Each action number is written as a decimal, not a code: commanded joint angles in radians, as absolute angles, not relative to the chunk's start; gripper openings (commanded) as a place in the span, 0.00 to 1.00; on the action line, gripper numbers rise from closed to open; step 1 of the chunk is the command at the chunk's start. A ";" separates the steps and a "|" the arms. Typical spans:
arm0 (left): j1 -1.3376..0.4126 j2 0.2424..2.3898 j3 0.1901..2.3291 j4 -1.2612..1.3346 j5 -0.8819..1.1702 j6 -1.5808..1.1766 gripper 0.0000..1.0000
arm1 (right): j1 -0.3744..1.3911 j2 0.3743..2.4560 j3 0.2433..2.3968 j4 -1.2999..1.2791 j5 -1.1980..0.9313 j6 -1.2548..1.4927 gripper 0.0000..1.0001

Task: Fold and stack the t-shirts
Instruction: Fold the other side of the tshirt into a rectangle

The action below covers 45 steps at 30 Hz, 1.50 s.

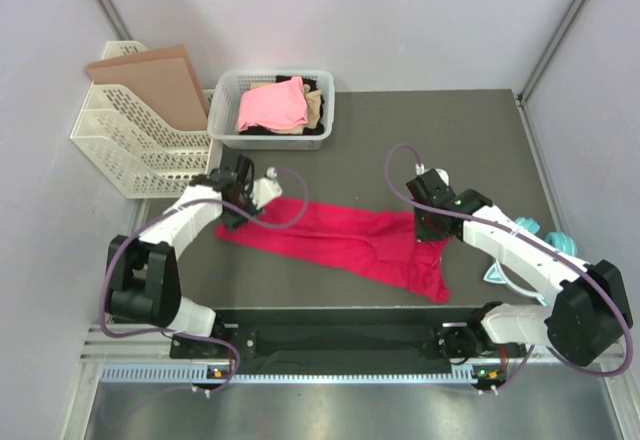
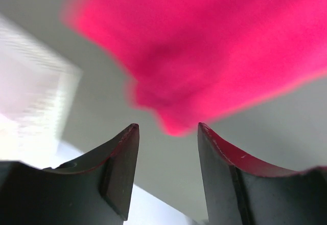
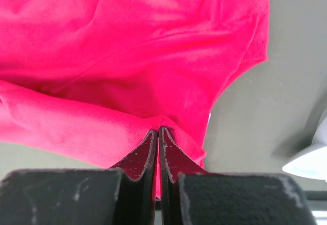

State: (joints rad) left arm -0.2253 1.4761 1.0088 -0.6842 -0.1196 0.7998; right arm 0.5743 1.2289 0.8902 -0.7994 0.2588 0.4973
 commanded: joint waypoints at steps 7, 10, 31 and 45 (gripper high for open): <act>-0.227 1.460 0.821 -0.647 -0.094 0.796 0.53 | 0.515 1.295 0.900 -0.707 0.227 0.439 0.00; -0.227 1.495 0.882 -0.655 -0.084 0.792 0.52 | 0.512 1.287 0.890 -0.704 0.222 0.440 0.00; -0.213 1.646 1.012 -0.707 0.021 0.744 0.49 | 0.489 1.267 0.865 -0.704 0.216 0.430 0.00; -0.195 1.695 1.118 -0.696 0.009 0.744 0.49 | 0.488 1.258 0.836 -0.683 0.195 0.437 0.00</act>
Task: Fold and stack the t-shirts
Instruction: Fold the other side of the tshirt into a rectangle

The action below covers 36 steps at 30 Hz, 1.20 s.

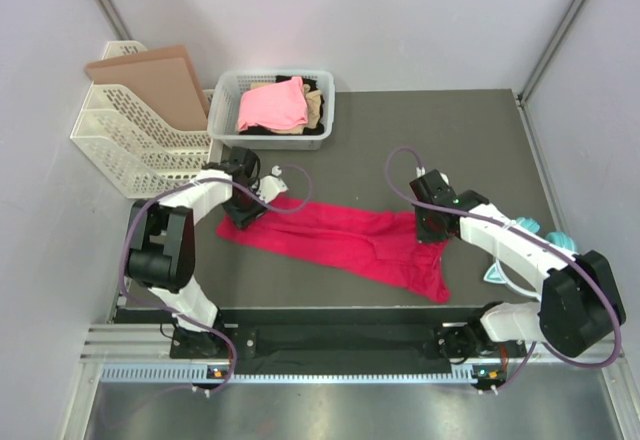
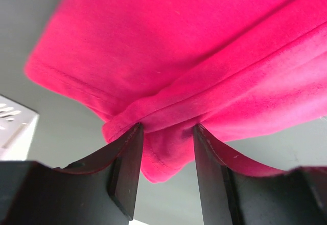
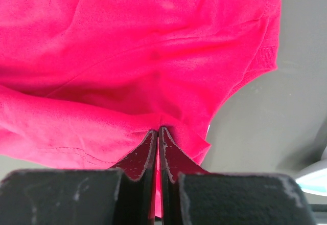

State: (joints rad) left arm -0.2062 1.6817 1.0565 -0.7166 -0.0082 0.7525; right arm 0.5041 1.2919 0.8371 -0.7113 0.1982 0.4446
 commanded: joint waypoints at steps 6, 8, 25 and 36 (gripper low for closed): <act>-0.189 1.738 1.150 -0.696 0.008 0.741 0.48 | 0.488 1.250 0.821 -0.676 0.190 0.440 0.00; -0.189 1.746 1.161 -0.704 0.009 0.739 0.47 | 0.488 1.247 0.818 -0.675 0.189 0.440 0.00; -0.183 1.687 1.204 -0.787 0.052 0.749 0.48 | 0.486 1.250 0.822 -0.670 0.187 0.434 0.00; -0.156 1.716 1.117 -0.608 0.015 0.706 0.47 | 0.486 1.247 0.830 -0.675 0.193 0.428 0.00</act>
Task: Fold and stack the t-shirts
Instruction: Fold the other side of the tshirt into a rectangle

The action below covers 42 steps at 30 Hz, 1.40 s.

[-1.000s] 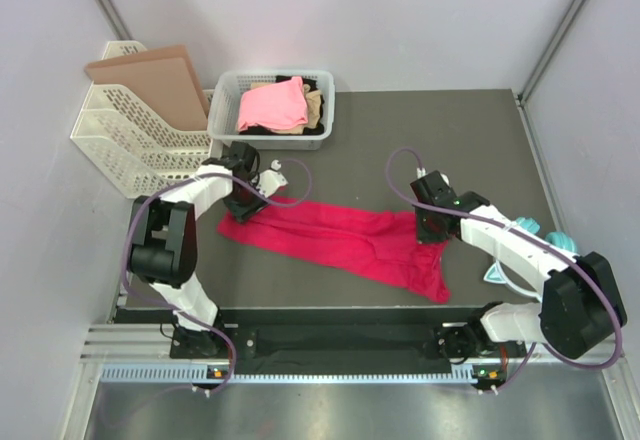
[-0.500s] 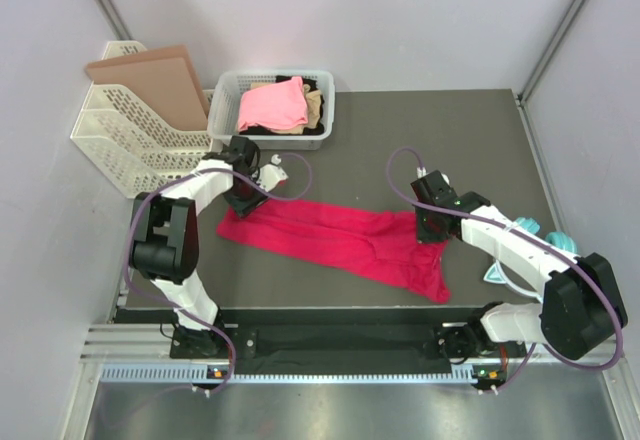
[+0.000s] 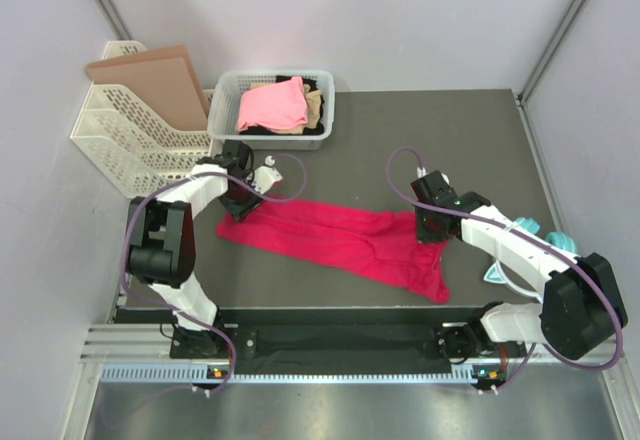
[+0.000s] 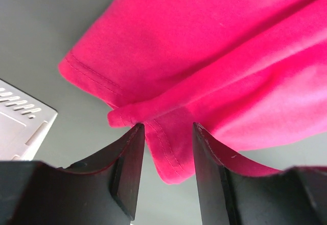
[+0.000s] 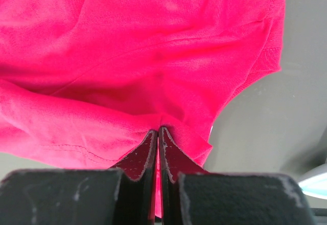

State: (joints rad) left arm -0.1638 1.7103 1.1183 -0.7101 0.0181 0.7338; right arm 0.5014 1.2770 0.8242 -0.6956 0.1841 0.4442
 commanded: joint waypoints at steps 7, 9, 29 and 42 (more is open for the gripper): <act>-0.156 1.805 1.228 -0.580 -0.031 0.667 0.47 | 0.466 1.264 0.861 -0.677 0.206 0.426 0.00; -0.155 1.812 1.247 -0.581 -0.040 0.658 0.47 | 0.459 1.279 0.868 -0.663 0.204 0.422 0.00; -0.175 1.422 0.758 -0.499 0.009 0.655 0.49 | 0.408 1.477 1.108 -0.713 0.293 0.411 0.82; -0.069 1.493 0.709 -0.420 -0.029 0.715 0.47 | 0.460 1.088 0.822 -0.660 -0.096 0.578 0.71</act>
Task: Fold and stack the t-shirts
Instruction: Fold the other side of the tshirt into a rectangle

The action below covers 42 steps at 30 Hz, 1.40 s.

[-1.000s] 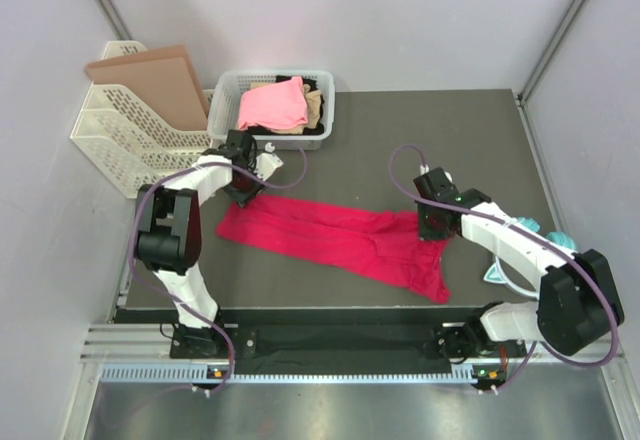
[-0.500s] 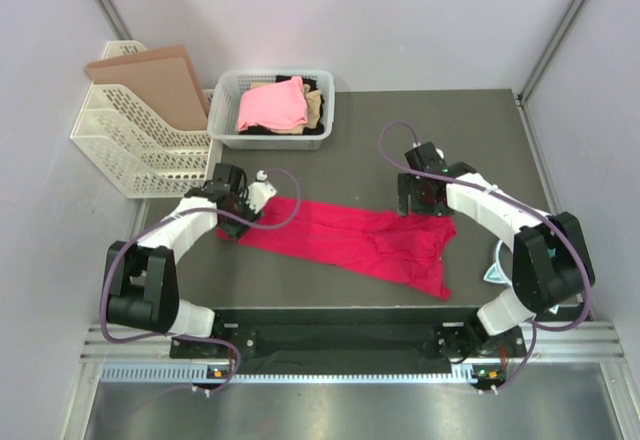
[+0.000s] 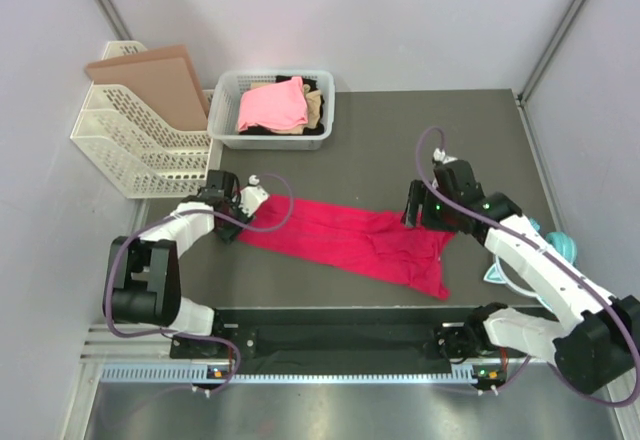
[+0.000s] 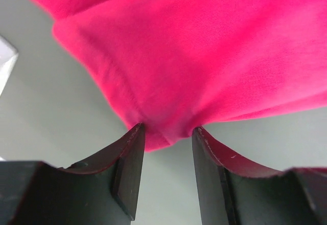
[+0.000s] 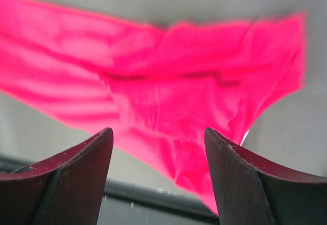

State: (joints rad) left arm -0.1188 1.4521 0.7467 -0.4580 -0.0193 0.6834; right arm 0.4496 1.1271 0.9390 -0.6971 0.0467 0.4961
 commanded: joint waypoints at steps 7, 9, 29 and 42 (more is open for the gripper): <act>-0.026 1.379 0.805 -0.576 0.040 0.729 0.48 | 0.460 1.112 0.690 -0.588 -0.110 0.607 0.70; -0.028 1.339 0.871 -0.667 0.072 0.723 0.48 | 0.462 1.129 0.686 -0.581 -0.103 0.603 0.70; -0.049 1.635 1.111 -0.718 0.265 0.640 0.47 | 0.459 1.212 0.575 -0.557 -0.083 0.611 0.69; -0.043 1.753 1.037 -0.608 0.169 0.673 0.46 | 0.460 1.192 0.610 -0.644 -0.083 0.598 0.68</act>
State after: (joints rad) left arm -0.0486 1.7428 1.0927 -0.6807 0.2173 0.6415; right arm 0.4507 1.1728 0.5705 -0.5770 -0.0998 0.6022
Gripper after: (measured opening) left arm 0.471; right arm 0.686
